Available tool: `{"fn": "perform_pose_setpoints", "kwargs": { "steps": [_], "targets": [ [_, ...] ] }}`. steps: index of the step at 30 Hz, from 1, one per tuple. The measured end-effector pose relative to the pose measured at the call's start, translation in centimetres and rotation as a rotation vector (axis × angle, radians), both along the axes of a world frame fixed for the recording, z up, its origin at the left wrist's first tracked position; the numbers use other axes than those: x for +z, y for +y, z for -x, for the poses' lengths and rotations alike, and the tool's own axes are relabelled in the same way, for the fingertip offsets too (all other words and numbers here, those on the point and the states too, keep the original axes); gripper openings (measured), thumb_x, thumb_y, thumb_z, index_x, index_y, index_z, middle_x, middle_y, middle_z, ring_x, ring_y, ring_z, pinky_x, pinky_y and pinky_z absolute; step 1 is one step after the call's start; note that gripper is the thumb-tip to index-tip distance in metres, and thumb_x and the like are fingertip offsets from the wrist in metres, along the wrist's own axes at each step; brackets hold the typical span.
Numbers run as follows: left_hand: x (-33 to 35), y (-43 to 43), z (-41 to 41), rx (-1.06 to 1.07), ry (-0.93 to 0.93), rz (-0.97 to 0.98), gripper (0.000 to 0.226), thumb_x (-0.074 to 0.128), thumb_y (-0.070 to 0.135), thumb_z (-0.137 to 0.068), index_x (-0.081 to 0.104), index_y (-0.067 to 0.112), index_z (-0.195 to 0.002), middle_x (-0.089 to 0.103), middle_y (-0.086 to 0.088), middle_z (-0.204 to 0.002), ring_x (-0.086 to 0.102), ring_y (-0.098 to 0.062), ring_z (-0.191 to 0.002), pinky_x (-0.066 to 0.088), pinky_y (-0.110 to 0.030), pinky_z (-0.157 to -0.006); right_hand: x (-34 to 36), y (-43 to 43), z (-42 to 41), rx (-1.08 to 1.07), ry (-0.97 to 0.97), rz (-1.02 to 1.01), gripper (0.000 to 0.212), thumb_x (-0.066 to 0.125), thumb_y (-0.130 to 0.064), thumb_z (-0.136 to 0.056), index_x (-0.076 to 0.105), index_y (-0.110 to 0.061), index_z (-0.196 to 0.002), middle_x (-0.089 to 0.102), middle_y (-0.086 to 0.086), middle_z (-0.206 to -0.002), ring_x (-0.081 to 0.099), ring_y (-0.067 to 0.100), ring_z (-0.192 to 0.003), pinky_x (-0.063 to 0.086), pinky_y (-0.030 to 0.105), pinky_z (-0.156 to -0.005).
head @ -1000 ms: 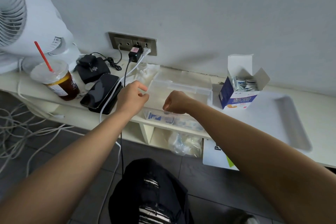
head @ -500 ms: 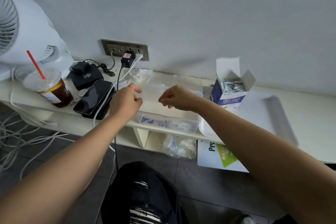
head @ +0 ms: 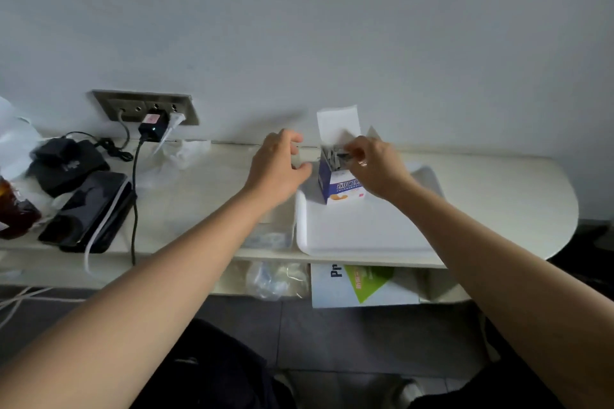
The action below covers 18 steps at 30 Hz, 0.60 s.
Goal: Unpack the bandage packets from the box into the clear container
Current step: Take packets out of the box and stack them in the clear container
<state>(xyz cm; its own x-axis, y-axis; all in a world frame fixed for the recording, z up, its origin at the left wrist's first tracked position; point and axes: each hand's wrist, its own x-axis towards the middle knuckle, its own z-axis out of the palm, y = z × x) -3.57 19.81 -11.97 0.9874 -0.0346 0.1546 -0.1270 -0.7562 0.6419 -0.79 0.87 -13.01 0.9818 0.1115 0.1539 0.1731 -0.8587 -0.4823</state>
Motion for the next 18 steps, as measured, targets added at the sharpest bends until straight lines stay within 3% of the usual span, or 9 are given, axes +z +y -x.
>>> {"fn": "perform_pose_setpoints", "kwargs": {
  "steps": [3,7,10,13,16,18],
  "targets": [
    [-0.2,-3.2,-1.3,-0.038,0.217,-0.021,0.074,0.078,0.021,-0.073,0.038,0.009,-0.133,0.046,-0.008,-0.13,0.056,-0.027,-0.108,0.043,-0.03,-0.087,-0.8,-1.0,0.7,0.088,0.013,0.005,0.034,0.055,-0.004,-0.08,0.066,-0.011,-0.111,0.067,0.01,-0.11,0.061,0.03,-0.099,0.048,0.036,-0.085],
    [-1.1,-5.5,-2.3,-0.033,0.401,0.065,0.084,0.086,0.023,-0.05,0.04,0.013,-0.119,0.056,-0.002,-0.113,0.057,-0.024,-0.103,0.051,-0.036,-0.076,-0.8,-2.6,0.7,0.086,0.036,-0.105,0.025,0.062,-0.011,-0.082,0.07,-0.012,-0.105,0.07,0.009,-0.1,0.063,0.027,-0.091,0.049,0.036,-0.082],
    [-3.2,-6.6,-3.1,-0.08,0.428,0.175,0.092,0.076,0.034,-0.028,0.047,0.023,-0.114,0.066,0.001,-0.101,0.064,-0.023,-0.096,0.055,-0.041,-0.07,-0.7,-3.9,0.6,0.042,0.087,-0.146,0.018,0.067,-0.026,-0.082,0.071,-0.011,-0.092,0.07,0.006,-0.086,0.061,0.02,-0.078,0.048,0.033,-0.072],
    [-3.3,-8.1,-2.6,-0.114,0.406,0.236,0.079,0.074,0.029,-0.032,0.051,0.016,-0.106,0.068,-0.008,-0.088,0.064,-0.024,-0.079,0.055,-0.048,-0.073,-0.6,-4.7,0.3,0.001,0.144,-0.119,0.035,0.07,-0.042,-0.077,0.068,-0.007,-0.074,0.065,0.01,-0.068,0.052,0.017,-0.061,0.043,0.033,-0.059],
    [-2.4,-9.1,-2.0,-0.099,0.352,0.218,0.071,0.07,0.025,-0.042,0.05,0.015,-0.109,0.067,-0.004,-0.101,0.064,-0.025,-0.089,0.054,-0.043,-0.08,-0.5,-5.1,-0.3,-0.044,0.162,-0.129,0.034,0.071,-0.035,-0.075,0.067,-0.001,-0.071,0.059,0.014,-0.063,0.046,0.017,-0.057,0.037,0.034,-0.056],
    [-2.0,-9.5,-1.8,-0.086,0.336,0.198,0.067,0.07,0.026,-0.045,0.049,0.017,-0.108,0.066,-0.002,-0.1,0.064,-0.025,-0.089,0.053,-0.039,-0.078,-0.3,-5.3,-0.5,-0.077,0.156,-0.128,0.028,0.071,-0.032,-0.074,0.068,-0.004,-0.072,0.066,0.013,-0.069,0.053,0.021,-0.061,0.042,0.034,-0.056]
  ]
}}
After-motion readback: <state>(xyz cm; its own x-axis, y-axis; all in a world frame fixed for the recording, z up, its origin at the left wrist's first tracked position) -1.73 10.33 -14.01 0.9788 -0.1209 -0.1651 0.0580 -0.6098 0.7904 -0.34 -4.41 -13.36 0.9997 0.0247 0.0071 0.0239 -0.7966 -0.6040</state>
